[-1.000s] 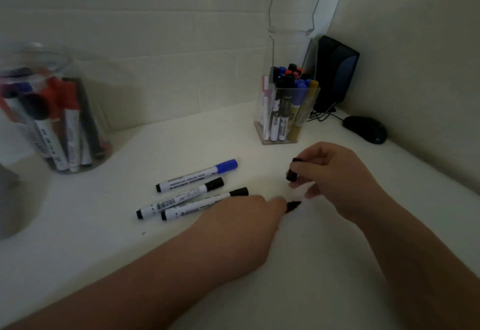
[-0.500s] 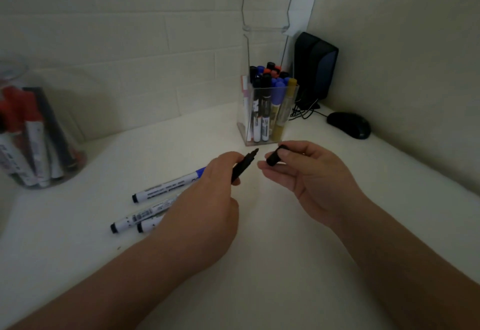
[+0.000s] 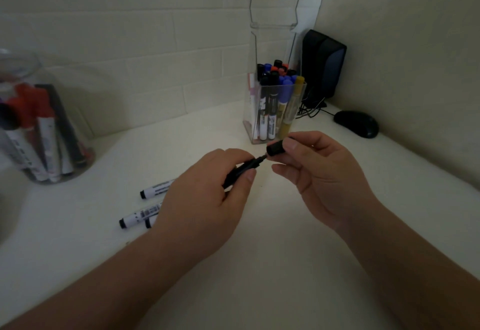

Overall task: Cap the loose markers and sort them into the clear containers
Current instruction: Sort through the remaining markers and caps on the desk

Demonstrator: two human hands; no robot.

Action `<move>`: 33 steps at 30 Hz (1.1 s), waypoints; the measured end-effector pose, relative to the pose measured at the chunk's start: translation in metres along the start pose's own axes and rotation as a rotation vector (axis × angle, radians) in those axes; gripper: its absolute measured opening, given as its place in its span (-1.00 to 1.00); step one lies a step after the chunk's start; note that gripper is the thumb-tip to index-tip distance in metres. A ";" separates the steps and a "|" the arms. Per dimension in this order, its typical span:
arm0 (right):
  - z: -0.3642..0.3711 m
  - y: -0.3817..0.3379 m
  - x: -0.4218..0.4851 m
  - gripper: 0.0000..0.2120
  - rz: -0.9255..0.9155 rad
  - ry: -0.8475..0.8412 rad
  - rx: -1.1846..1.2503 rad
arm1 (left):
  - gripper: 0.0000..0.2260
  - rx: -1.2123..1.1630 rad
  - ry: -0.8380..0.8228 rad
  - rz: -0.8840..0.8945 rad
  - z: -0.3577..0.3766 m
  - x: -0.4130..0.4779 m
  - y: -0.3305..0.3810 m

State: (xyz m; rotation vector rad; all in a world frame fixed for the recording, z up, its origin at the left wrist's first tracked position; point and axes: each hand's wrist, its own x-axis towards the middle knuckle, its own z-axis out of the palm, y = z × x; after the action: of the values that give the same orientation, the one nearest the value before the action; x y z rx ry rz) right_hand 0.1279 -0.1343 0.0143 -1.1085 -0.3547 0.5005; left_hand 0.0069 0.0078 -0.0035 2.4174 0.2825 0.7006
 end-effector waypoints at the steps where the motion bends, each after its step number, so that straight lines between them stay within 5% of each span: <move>1: 0.000 0.000 0.000 -0.77 -0.009 -0.011 0.006 | -0.80 0.002 0.014 0.010 0.000 0.000 0.000; 14: -0.002 0.002 -0.002 -0.78 -0.075 -0.167 -0.041 | -0.75 0.056 0.070 0.071 -0.002 0.002 -0.005; 21: -0.003 -0.010 -0.009 -0.76 -0.219 -0.197 -0.416 | -0.76 0.062 0.035 0.106 -0.004 0.004 -0.006; 27: -0.008 -0.017 -0.010 -0.78 -0.106 -0.321 -0.341 | -0.72 0.044 -0.035 0.143 -0.009 0.004 -0.007; 33: -0.013 -0.026 -0.013 -0.78 -0.184 -0.341 -0.683 | -0.74 0.077 -0.078 0.188 -0.011 0.007 -0.007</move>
State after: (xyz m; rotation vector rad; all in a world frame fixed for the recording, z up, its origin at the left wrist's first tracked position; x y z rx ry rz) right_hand 0.1296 -0.1606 0.0327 -1.6294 -0.9670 0.4102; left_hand 0.0066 0.0215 0.0024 2.5613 0.0515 0.6854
